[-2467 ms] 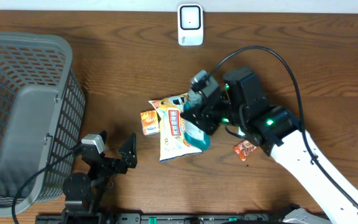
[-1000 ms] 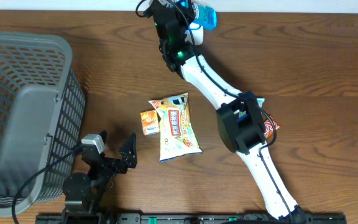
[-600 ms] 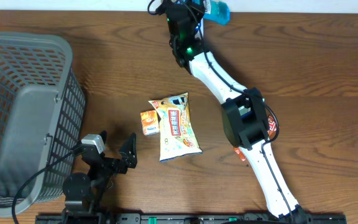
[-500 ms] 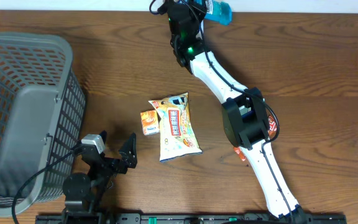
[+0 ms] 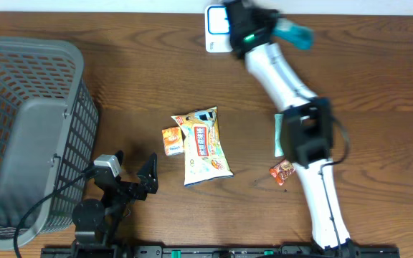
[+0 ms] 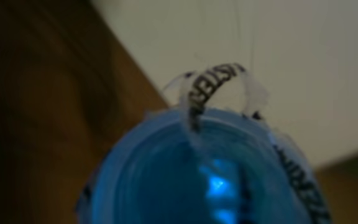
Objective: Scan the item barcode
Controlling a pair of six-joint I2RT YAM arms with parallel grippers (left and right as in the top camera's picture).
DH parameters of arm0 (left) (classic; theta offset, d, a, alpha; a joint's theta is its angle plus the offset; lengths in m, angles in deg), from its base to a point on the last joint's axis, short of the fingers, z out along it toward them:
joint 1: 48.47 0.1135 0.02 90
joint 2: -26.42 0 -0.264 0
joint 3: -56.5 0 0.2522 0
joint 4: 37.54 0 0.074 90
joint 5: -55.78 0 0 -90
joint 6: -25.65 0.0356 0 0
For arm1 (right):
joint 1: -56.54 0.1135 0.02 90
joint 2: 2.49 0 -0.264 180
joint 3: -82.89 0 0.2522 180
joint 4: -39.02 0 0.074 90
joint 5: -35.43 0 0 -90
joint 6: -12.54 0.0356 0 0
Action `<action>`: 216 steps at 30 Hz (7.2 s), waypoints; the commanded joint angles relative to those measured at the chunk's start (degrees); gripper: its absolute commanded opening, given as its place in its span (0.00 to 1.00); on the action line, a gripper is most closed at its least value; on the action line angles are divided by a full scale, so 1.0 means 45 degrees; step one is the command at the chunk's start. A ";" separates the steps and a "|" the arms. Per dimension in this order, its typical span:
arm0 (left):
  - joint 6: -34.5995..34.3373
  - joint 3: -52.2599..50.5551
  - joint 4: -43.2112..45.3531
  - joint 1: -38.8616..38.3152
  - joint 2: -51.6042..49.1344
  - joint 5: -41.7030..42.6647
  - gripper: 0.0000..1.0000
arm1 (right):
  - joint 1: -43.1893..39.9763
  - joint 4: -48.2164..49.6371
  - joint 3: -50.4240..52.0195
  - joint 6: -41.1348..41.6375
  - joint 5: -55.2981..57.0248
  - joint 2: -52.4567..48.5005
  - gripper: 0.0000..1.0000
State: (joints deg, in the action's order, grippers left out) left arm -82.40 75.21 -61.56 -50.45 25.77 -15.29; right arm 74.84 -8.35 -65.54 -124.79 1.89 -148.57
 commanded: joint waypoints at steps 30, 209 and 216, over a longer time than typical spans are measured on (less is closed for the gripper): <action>-0.0063 -0.0170 -0.0087 -0.0034 -0.0015 -0.0073 0.98 | -1.2080 -0.1632 0.4473 0.6290 -0.3342 0.1321 0.25; -0.0063 -0.0170 -0.0087 -0.0034 -0.0015 -0.0073 0.98 | -0.0257 -0.3536 1.0083 0.2759 -2.2547 0.6581 0.01; -0.0063 -0.0170 -0.0087 -0.0034 -0.0015 -0.0073 0.98 | 0.0233 0.0214 1.0083 0.6042 -1.6718 0.6567 0.01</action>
State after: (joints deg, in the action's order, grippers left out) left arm -82.40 75.21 -61.56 -50.45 25.77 -15.29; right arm 74.39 -9.02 -19.82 -107.24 -86.95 -120.51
